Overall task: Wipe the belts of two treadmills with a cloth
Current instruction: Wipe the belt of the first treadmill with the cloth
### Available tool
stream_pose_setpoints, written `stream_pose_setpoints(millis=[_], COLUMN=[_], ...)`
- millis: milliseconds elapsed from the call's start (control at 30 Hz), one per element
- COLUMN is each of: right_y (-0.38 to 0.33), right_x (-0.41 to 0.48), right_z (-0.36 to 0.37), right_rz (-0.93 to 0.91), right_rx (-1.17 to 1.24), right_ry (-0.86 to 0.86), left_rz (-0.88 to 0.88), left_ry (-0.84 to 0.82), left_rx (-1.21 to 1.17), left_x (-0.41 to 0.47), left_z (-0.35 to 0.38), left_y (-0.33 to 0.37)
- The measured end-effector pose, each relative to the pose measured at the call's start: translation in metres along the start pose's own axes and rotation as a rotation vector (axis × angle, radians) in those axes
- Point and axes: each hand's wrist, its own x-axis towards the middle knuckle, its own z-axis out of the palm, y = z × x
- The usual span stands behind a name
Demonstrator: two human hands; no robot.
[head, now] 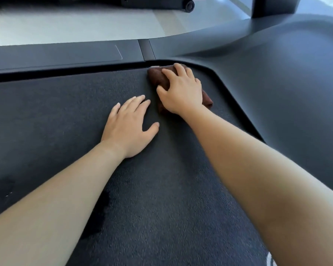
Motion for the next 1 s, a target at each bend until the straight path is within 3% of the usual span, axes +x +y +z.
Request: stream_pose_setpoints(millis=[167,333,500,800,1000], right_y=[0.005,0.010,0.015,-0.022,-0.041], right_x=[0.042,0.028,-0.028,-0.165,-0.219], right_z=[0.004,-0.003,-0.018,-0.043,-0.052], right_rz=[-0.026,-0.027,-0.005,0.102,0.054], right_rx=[0.002,-0.014,-0.050,-0.031,-0.099], right_ry=[-0.008,-0.054,-0.086,-0.059,-0.117], left_rz=[0.001,-0.006,-0.037,0.066,0.061], left_ry=[0.001,0.005,0.041,-0.091,-0.058], left_rx=[0.006,-0.019,-0.054,-0.027,-0.020], left_x=[0.000,-0.002,-0.012,-0.101,-0.122], left_z=[0.000,-0.003,-0.009,-0.024,-0.026], left_y=[0.000,0.001,0.004,-0.007,-0.006])
